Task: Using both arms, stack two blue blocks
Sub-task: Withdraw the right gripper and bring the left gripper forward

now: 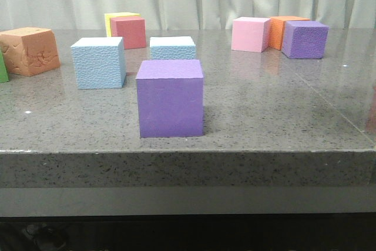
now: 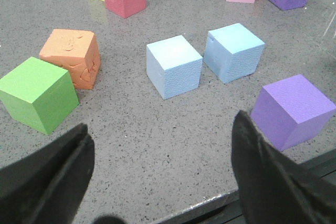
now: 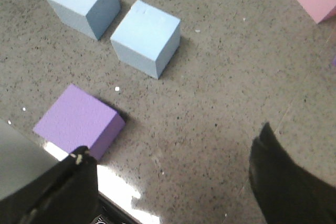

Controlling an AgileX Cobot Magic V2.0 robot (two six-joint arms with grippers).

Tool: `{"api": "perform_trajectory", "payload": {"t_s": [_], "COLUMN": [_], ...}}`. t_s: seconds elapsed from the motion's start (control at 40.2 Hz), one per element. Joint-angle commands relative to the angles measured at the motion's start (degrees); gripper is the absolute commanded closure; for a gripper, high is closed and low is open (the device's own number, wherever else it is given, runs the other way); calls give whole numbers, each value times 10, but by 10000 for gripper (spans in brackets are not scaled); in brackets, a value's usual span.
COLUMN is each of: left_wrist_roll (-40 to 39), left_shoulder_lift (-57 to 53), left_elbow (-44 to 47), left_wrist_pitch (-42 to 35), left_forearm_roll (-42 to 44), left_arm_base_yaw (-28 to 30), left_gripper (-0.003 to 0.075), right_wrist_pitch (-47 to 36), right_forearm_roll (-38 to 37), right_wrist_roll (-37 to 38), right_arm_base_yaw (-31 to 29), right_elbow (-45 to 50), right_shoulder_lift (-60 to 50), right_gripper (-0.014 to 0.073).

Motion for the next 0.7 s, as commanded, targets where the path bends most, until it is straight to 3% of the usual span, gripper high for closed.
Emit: {"api": "perform_trajectory", "payload": {"t_s": [0.0,0.299,0.672], "left_wrist_roll": [-1,-1,24], "left_shoulder_lift": [7,10,156], "left_elbow": [-19,-19,-108], "left_wrist_pitch": [-52,-69,-89], "left_forearm_roll": [-4,-4,-18], "left_arm_base_yaw": [-3,-3,-58], "left_gripper": [184,184,171], "right_wrist_pitch": [-94,-242,-265], "right_forearm_roll": [3,4,4], "right_wrist_roll": [2,-2,-2], "right_arm_base_yaw": [1,1,1], "right_elbow": [83,296,334], "right_shoulder_lift": [-80,-246,-297], "right_gripper": [4,4,4]}}
